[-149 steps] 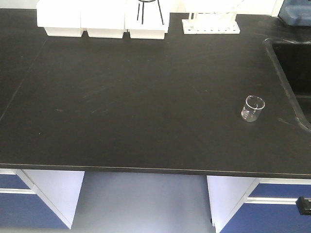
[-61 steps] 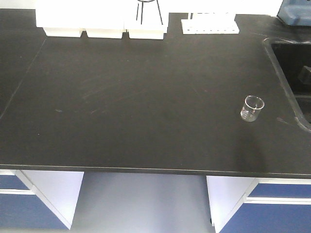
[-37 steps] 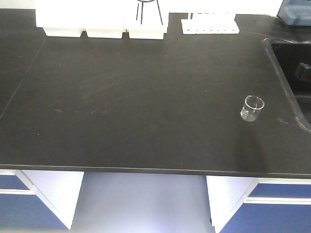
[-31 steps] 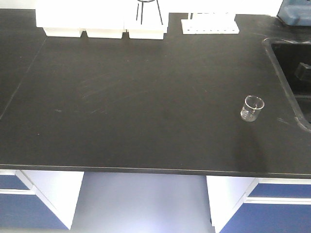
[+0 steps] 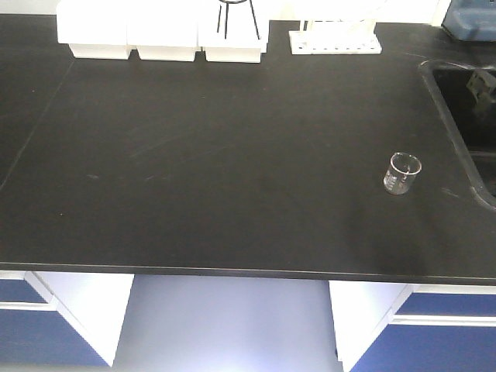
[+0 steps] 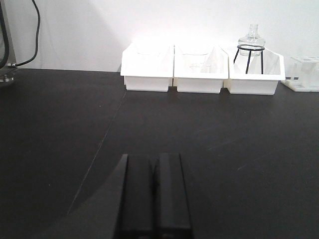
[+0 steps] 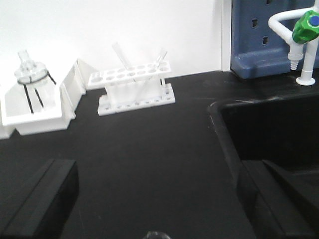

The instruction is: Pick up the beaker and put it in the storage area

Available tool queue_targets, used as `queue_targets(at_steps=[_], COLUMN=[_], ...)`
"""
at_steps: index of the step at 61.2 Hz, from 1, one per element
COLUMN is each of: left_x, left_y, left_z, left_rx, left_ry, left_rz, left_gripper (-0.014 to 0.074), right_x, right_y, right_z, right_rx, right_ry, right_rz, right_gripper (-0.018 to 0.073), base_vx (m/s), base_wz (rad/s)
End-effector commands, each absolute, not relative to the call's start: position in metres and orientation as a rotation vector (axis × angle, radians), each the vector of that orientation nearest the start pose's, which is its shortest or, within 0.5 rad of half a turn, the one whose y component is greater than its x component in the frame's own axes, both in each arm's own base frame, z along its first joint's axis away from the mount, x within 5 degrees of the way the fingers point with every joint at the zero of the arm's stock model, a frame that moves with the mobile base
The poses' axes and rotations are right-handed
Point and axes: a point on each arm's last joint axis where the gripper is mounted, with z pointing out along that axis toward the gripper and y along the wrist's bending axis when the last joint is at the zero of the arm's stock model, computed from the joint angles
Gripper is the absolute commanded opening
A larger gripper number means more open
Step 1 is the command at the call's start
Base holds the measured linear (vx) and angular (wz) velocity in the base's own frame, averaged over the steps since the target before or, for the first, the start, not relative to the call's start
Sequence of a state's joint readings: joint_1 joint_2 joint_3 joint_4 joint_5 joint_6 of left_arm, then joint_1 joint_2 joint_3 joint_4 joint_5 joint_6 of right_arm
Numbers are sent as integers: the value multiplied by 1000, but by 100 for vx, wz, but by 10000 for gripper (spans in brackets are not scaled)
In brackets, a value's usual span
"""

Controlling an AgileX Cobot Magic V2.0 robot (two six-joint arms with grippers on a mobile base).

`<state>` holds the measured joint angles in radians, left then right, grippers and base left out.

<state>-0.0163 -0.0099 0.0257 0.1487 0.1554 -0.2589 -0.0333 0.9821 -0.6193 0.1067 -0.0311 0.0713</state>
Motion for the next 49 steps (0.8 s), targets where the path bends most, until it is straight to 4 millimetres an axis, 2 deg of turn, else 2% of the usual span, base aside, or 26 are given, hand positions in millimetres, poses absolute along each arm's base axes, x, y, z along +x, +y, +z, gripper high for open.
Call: queue_targets(at_steps=[1, 9, 14, 22, 28, 35, 43, 49], left_x=[56, 56, 56, 56, 56, 56, 56, 56], left_y=[0, 0, 0, 0, 0, 0, 0, 0], left_z=[192, 192, 192, 192, 192, 192, 192, 192], left_rx=[-86, -86, -86, -86, -86, -86, -86, -86], left_ry=[1572, 1572, 1572, 1572, 1572, 1572, 1572, 1572], left_rz=[-105, -105, -105, -105, -105, -105, -105, -105], left_gripper=[-8, -8, -8, -8, -8, -8, -8, -8], right_x=[218, 221, 218, 201, 182, 166, 169, 184], right_y=[-9, -8, -6, 0, 3, 3, 3, 4], right_z=[333, 321, 301, 254, 216, 182, 168, 151], right_rx=[192, 106, 30, -41, -45, -13, 13, 14], right_ry=[1632, 1642, 1628, 1613, 1599, 1623, 1577, 1669], right_rz=[97, 41, 8, 24, 59, 90, 109, 127], right_gripper=[699, 650, 617, 571, 552, 541, 540, 540], base_vx=[0, 0, 0, 0, 0, 0, 0, 0], base_wz=[0, 0, 0, 0, 0, 0, 0, 0])
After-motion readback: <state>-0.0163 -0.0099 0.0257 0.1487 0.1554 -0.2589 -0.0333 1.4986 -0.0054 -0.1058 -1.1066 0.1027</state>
